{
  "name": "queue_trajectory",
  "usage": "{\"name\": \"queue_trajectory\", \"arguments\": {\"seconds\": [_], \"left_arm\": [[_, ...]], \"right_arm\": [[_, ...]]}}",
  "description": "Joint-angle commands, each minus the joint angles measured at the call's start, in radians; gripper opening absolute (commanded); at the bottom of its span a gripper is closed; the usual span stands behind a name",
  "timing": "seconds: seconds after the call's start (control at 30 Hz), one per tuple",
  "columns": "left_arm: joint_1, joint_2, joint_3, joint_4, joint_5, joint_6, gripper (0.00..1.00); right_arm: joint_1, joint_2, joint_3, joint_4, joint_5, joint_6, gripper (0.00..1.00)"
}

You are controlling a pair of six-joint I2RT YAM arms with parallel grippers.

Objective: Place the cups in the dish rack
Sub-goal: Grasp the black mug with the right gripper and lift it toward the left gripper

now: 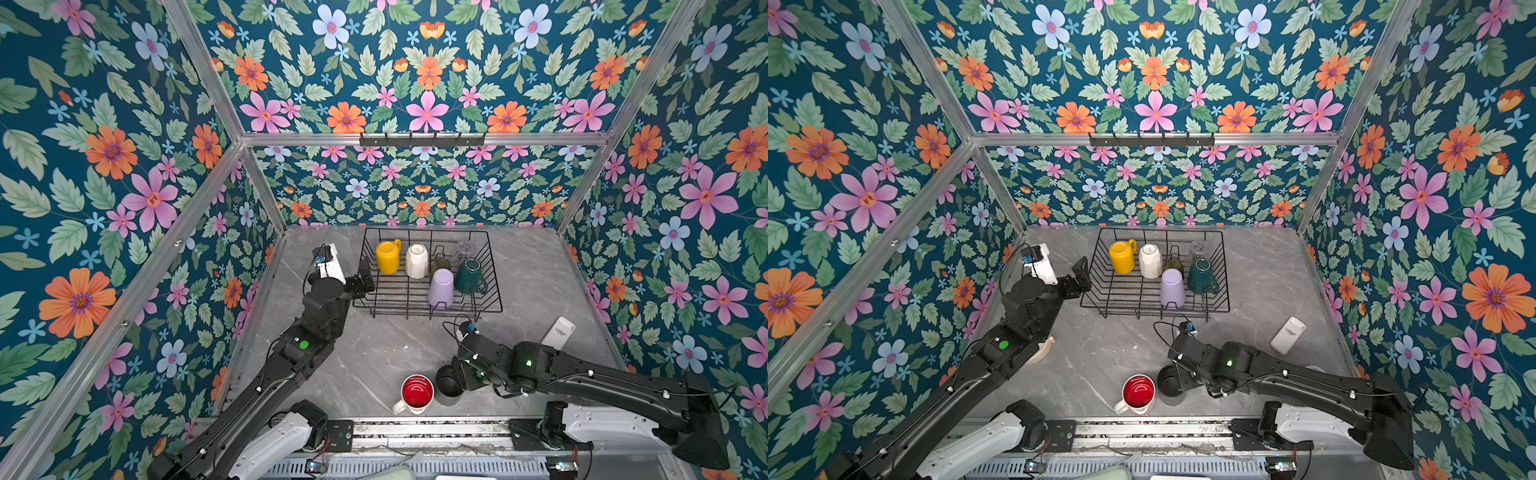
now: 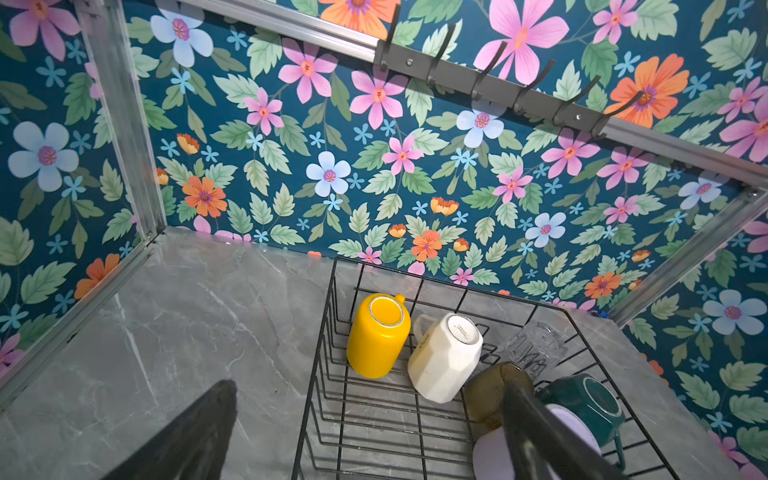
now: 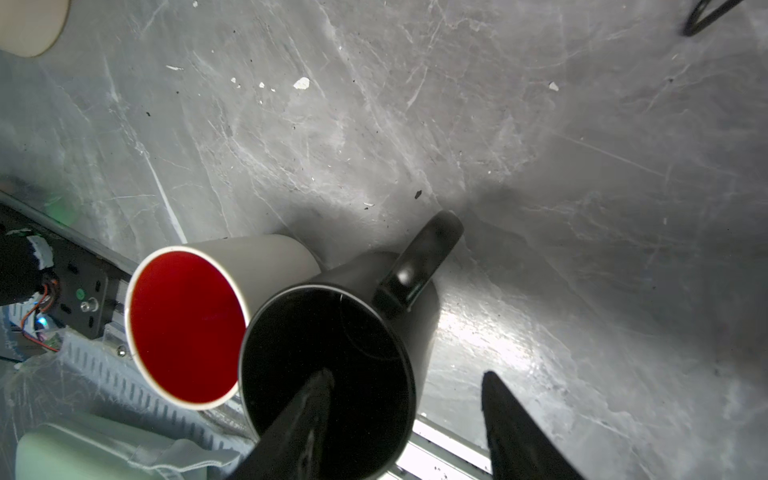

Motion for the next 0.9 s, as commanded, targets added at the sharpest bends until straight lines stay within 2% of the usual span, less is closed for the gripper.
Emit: {"name": "queue_trajectory", "arguments": {"seconds": [0.0, 0.37, 0.7, 0.87], "left_arm": [[0.001, -0.043, -0.022, -0.004, -0.03, -0.034, 1.0], [0.002, -0.129, -0.052, -0.071, -0.05, -0.068, 1.0], [0.002, -0.117, -0.064, -0.055, -0.058, -0.085, 0.99], [0.004, -0.109, -0.064, -0.039, -0.045, -0.091, 1.0]], "right_arm": [[0.001, 0.04, 0.004, 0.024, 0.034, 0.018, 0.57], [0.001, 0.126, -0.037, 0.084, 0.075, 0.034, 0.37], [0.001, 0.135, -0.025, 0.036, 0.109, 0.013, 0.01], [-0.003, 0.088, -0.021, -0.001, 0.128, 0.005, 0.0]]}}
